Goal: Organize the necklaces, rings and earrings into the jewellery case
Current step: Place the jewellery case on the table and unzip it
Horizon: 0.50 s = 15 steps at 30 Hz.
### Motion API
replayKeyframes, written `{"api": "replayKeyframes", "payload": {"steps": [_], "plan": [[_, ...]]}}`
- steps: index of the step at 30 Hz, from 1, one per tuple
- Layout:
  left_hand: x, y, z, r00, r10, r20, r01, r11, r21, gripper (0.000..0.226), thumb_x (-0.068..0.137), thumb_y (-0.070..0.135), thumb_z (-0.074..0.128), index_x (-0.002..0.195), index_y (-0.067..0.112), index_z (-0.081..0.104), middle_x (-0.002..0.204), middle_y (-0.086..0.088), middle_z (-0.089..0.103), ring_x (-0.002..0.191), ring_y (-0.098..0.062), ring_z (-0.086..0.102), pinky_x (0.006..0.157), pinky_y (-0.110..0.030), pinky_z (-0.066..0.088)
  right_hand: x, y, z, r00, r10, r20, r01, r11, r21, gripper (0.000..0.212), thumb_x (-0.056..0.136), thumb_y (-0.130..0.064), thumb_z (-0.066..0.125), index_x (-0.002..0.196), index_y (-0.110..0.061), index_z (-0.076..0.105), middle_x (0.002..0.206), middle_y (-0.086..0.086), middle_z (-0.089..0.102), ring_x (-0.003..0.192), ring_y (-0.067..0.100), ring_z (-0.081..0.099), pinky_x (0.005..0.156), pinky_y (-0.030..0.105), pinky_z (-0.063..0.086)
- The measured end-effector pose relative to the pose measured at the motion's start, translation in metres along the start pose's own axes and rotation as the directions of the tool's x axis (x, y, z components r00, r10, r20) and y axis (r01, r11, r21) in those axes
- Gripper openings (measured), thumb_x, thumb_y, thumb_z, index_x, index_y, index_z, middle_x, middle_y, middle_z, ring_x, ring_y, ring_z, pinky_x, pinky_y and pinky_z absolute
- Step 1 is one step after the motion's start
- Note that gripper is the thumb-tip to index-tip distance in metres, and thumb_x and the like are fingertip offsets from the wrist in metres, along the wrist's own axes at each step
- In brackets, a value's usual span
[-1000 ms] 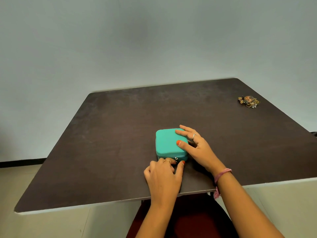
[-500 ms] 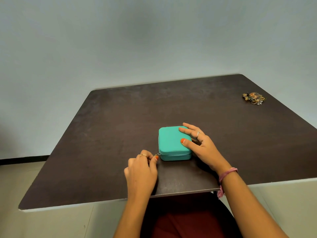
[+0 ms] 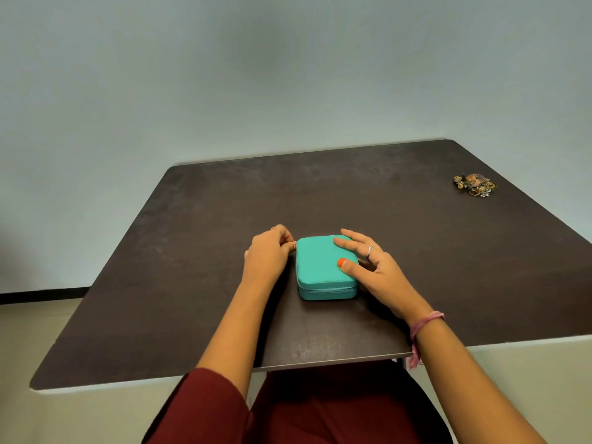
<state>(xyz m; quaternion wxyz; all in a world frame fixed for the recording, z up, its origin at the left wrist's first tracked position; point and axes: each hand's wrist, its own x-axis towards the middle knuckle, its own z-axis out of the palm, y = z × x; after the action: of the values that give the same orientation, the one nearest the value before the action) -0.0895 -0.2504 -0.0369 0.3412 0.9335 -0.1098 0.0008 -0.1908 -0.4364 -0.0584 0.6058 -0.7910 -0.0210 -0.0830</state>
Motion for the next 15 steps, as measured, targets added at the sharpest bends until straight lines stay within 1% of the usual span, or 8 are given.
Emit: {"api": "replayKeyframes", "payload": {"steps": [3, 4, 6, 8, 10, 12, 13, 15], "plan": [[0.012, 0.002, 0.004, 0.996, 0.081, 0.046, -0.081, 0.997, 0.004, 0.011, 0.089, 0.019, 0.058, 0.081, 0.027, 0.056, 0.079, 0.013, 0.059, 0.086, -0.014, 0.060, 0.089, -0.044, 0.049, 0.001, -0.001, -0.002, 1.000, 0.016, 0.012, -0.016, 1.000, -0.009, 0.035, 0.090, -0.023, 0.061, 0.122, -0.036, 0.058, 0.141, -0.021, 0.040, 0.129, 0.000, 0.040, 0.097, 0.011, 0.041], [0.014, 0.001, 0.006, 0.995, 0.090, 0.040, -0.089, 0.995, -0.034, 0.012, 0.089, 0.019, 0.059, 0.081, 0.028, 0.057, 0.080, 0.014, 0.060, 0.086, -0.013, 0.061, 0.089, -0.042, 0.050, 0.001, -0.002, -0.002, 1.000, 0.023, 0.015, -0.023, 1.000, -0.006, 0.035, 0.090, -0.024, 0.062, 0.122, -0.036, 0.058, 0.141, -0.020, 0.040, 0.129, 0.001, 0.040, 0.097, 0.012, 0.041], [0.009, -0.005, 0.012, 0.998, 0.064, 0.011, -0.060, 0.981, -0.184, 0.011, 0.087, 0.019, 0.062, 0.084, 0.030, 0.062, 0.086, 0.014, 0.065, 0.088, -0.007, 0.062, 0.088, -0.035, 0.051, 0.002, -0.004, -0.004, 0.999, 0.045, 0.024, -0.045, 0.999, 0.012, 0.036, 0.088, -0.025, 0.064, 0.122, -0.037, 0.058, 0.141, -0.021, 0.040, 0.129, 0.002, 0.041, 0.100, 0.017, 0.041], [0.000, -0.010, 0.018, 0.999, 0.020, -0.035, -0.030, 0.949, -0.314, 0.013, 0.088, 0.020, 0.062, 0.099, 0.028, 0.065, 0.099, 0.012, 0.069, 0.093, -0.003, 0.062, 0.087, -0.025, 0.048, 0.002, -0.006, -0.007, 0.995, 0.079, 0.064, -0.082, 0.996, 0.047, 0.045, 0.082, -0.028, 0.069, 0.124, -0.036, 0.057, 0.141, -0.022, 0.040, 0.128, -0.001, 0.040, 0.104, 0.020, 0.039], [-0.005, -0.013, 0.021, 0.996, 0.010, -0.091, -0.045, 0.919, -0.392, 0.024, 0.091, 0.018, 0.059, 0.114, 0.024, 0.061, 0.108, 0.011, 0.067, 0.099, 0.000, 0.060, 0.086, -0.017, 0.045, 0.003, -0.006, -0.013, 0.982, 0.103, 0.161, -0.117, 0.990, 0.074, 0.063, 0.074, -0.029, 0.076, 0.130, -0.038, 0.050, 0.143, -0.022, 0.037, 0.130, -0.003, 0.039, 0.108, 0.022, 0.035], [-0.006, -0.012, 0.019, 0.992, 0.014, -0.125, -0.074, 0.869, -0.489, 0.029, 0.092, 0.009, 0.054, 0.118, 0.021, 0.058, 0.108, 0.011, 0.066, 0.095, 0.005, 0.061, 0.082, -0.009, 0.045, 0.003, -0.004, -0.021, 0.948, 0.125, 0.294, -0.162, 0.981, 0.104, 0.081, 0.072, -0.017, 0.081, 0.139, -0.036, 0.039, 0.146, -0.020, 0.035, 0.132, -0.001, 0.039, 0.108, 0.021, 0.036], [-0.007, -0.012, 0.017, 0.992, 0.014, -0.126, -0.082, 0.832, -0.548, 0.031, 0.092, 0.004, 0.050, 0.117, 0.020, 0.057, 0.108, 0.010, 0.065, 0.093, 0.005, 0.062, 0.082, -0.010, 0.047, 0.004, -0.003, -0.024, 0.927, 0.132, 0.350, -0.185, 0.975, 0.123, 0.087, 0.074, -0.007, 0.078, 0.142, -0.034, 0.033, 0.145, -0.019, 0.036, 0.131, -0.003, 0.040, 0.106, 0.019, 0.037], [-0.008, -0.013, 0.014, 0.995, 0.017, -0.101, -0.079, 0.756, -0.649, 0.033, 0.090, -0.004, 0.044, 0.115, 0.016, 0.055, 0.111, 0.005, 0.066, 0.094, -0.003, 0.066, 0.086, -0.019, 0.051, 0.006, -0.004, -0.029, 0.899, 0.145, 0.414, -0.215, 0.968, 0.128, 0.091, 0.076, 0.008, 0.071, 0.145, -0.032, 0.027, 0.142, -0.018, 0.039, 0.128, -0.005, 0.043, 0.102, 0.016, 0.039]]}}
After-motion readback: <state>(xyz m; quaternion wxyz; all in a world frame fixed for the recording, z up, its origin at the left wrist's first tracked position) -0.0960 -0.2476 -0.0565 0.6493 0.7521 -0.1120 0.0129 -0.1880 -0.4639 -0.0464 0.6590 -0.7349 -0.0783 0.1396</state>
